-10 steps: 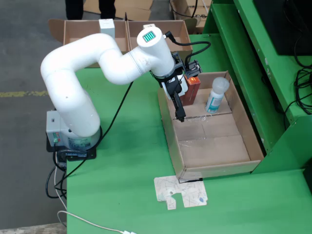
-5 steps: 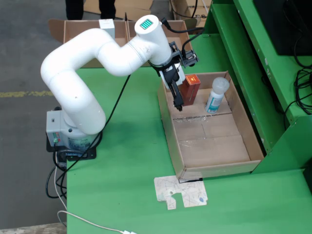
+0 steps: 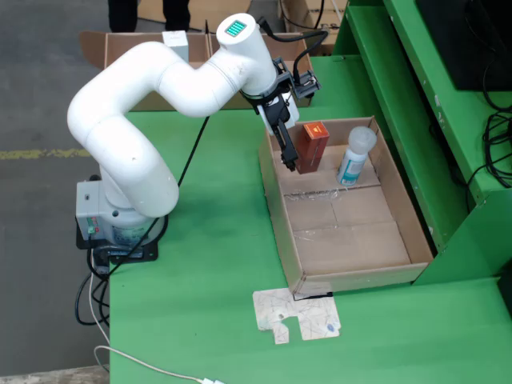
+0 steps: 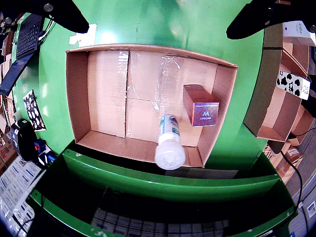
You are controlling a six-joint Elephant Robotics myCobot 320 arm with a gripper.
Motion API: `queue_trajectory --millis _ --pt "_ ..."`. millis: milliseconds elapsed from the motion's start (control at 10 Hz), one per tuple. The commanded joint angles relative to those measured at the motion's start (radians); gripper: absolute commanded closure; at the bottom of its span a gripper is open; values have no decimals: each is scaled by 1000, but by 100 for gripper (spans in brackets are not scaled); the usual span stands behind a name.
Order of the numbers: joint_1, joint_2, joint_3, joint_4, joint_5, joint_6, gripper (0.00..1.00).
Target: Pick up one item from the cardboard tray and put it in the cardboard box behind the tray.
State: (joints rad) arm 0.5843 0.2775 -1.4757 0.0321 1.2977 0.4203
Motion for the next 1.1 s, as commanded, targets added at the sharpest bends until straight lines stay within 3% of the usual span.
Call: queue_trajectory --millis 0,200,300,700,800,1000 --pt "56 23 32 -7 -25 45 0" --pt "56 23 32 -7 -25 45 0" --pt "99 6 47 -25 -47 98 0" --pt "99 6 47 -25 -47 98 0" --pt "160 -36 90 -52 -71 177 0" --pt "160 -36 90 -52 -71 177 0"
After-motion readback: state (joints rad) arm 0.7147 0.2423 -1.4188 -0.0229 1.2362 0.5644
